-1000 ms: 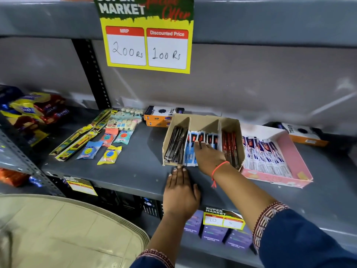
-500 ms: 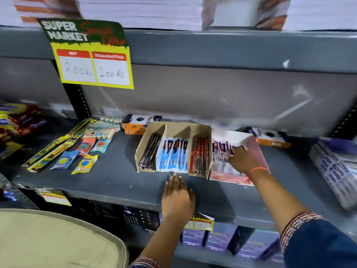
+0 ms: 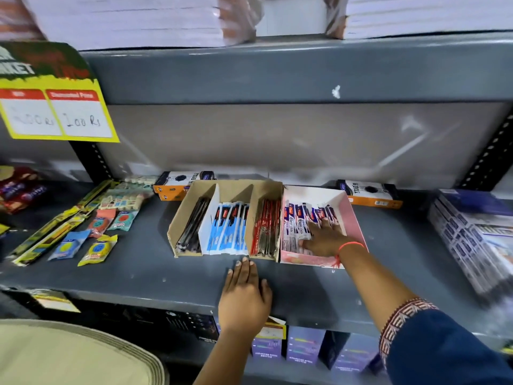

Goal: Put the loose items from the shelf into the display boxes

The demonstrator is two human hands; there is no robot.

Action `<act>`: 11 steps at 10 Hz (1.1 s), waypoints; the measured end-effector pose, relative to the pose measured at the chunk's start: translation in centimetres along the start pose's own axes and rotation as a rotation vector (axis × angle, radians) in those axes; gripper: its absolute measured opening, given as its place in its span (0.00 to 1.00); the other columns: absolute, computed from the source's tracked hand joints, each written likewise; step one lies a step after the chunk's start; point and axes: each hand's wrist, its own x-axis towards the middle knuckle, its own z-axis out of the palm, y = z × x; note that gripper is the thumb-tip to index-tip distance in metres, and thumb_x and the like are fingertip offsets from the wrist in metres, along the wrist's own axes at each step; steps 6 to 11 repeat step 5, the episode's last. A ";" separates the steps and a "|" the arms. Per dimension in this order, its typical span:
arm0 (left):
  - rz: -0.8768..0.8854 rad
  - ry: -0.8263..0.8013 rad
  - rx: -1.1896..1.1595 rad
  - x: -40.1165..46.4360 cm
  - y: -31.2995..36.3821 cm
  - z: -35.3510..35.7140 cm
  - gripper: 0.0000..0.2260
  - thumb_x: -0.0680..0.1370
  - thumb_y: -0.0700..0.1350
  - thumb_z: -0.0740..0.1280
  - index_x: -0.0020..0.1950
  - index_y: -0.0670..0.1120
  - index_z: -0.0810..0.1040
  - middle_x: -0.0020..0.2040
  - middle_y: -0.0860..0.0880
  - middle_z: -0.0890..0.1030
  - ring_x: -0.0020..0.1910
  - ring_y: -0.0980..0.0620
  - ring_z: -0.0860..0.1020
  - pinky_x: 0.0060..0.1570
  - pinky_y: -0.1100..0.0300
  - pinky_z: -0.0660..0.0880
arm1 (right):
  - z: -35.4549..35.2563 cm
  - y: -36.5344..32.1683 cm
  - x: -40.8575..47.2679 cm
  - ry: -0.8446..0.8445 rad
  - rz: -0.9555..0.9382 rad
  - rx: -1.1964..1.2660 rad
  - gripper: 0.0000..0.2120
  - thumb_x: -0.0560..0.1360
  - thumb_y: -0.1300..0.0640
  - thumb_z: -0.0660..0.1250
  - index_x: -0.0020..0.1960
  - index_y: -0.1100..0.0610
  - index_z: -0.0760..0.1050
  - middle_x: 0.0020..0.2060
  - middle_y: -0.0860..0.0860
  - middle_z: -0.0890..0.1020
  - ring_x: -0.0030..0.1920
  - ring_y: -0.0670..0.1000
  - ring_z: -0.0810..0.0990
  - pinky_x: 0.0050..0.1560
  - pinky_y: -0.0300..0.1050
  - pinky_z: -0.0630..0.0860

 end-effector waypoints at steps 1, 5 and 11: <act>-0.002 -0.003 0.012 0.1 0.0 0.1 0.28 0.74 0.52 0.50 0.60 0.36 0.77 0.59 0.38 0.79 0.59 0.41 0.77 0.62 0.47 0.64 | -0.2 -0.3 -0.3 0.080 -0.032 0.000 0.35 0.76 0.37 0.53 0.77 0.47 0.43 0.78 0.53 0.40 0.77 0.60 0.40 0.75 0.64 0.48; -0.002 0.026 0.025 0.0 0.2 0.2 0.37 0.71 0.59 0.38 0.72 0.42 0.64 0.73 0.45 0.64 0.72 0.49 0.60 0.68 0.62 0.43 | 0.4 -0.7 -1.4 0.168 -0.022 0.073 0.38 0.77 0.38 0.49 0.77 0.57 0.38 0.78 0.54 0.38 0.78 0.55 0.39 0.75 0.61 0.43; -0.002 0.026 0.025 0.0 0.2 0.2 0.37 0.71 0.59 0.38 0.72 0.42 0.64 0.73 0.45 0.64 0.72 0.49 0.60 0.68 0.62 0.43 | 0.4 -0.7 -1.4 0.168 -0.022 0.073 0.38 0.77 0.38 0.49 0.77 0.57 0.38 0.78 0.54 0.38 0.78 0.55 0.39 0.75 0.61 0.43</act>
